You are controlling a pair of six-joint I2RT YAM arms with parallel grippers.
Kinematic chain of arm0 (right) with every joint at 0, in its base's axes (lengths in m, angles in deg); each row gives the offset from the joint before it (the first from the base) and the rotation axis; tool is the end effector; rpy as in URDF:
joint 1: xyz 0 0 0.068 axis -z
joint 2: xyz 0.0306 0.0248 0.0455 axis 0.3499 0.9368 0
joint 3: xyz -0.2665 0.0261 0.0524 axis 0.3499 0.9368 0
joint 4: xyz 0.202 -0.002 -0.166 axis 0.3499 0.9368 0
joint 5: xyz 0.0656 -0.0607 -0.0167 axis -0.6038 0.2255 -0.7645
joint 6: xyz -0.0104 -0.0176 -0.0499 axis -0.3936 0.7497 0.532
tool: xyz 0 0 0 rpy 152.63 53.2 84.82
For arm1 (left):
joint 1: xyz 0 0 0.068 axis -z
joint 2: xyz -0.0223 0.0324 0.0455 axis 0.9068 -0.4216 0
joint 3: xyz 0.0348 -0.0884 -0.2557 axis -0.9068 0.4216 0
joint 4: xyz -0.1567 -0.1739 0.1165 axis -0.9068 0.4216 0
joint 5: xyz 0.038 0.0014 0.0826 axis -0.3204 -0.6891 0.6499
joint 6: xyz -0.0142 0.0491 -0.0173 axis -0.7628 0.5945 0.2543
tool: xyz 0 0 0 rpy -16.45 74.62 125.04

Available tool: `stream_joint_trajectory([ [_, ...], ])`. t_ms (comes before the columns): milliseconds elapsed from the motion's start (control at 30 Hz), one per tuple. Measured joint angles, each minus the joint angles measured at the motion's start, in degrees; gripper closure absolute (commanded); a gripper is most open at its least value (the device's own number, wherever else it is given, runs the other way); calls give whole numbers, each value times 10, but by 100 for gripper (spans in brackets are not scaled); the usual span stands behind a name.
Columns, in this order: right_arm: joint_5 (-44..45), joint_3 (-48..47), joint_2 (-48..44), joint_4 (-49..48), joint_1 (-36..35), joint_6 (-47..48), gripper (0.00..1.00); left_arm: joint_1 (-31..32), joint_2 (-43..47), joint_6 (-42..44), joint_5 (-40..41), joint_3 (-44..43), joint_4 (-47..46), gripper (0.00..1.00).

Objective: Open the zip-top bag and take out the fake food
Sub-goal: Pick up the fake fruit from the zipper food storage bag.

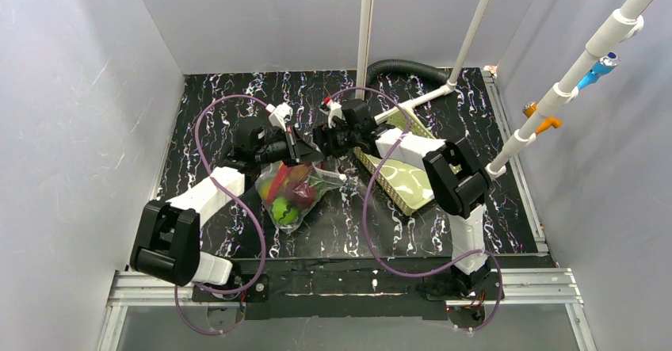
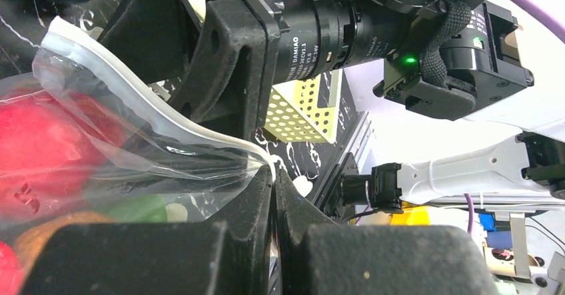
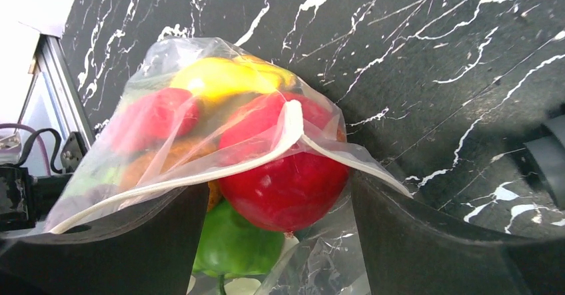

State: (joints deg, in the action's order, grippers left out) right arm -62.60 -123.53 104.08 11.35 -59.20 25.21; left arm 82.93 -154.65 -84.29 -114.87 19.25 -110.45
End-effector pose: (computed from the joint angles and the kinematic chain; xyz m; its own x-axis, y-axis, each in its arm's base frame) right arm 0.3464 0.2994 0.2026 -0.6752 -0.1695 -0.7179 -0.6796 0.5215 0.5160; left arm 0.2789 -0.1161 0.2565 -0.7412 -0.2532 -0.6218 0.5027 0.4045 -0.7640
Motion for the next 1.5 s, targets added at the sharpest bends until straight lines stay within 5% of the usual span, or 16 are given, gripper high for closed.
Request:
stream_joint_trajectory([
  [233, -2, 0, 23, 0, -4, 10, 14, 1, -4, -3, -1, 13, 5, 90],
  [400, -3, 0, 25, -3, -5, -1, 13, 4, -3, 2, -1, 13, 27, 100],
  [833, -6, -43, 68, -5, -25, -61, 14, 2, -3, -2, -6, 13, 37, 100],
  [1200, -13, -67, 80, 10, -27, -74, 53, 2, -3, 9, -11, 11, 50, 100],
  [1500, -11, -3, 29, 4, 13, -55, 65, 3, -3, 65, -12, -60, 140, 100],
])
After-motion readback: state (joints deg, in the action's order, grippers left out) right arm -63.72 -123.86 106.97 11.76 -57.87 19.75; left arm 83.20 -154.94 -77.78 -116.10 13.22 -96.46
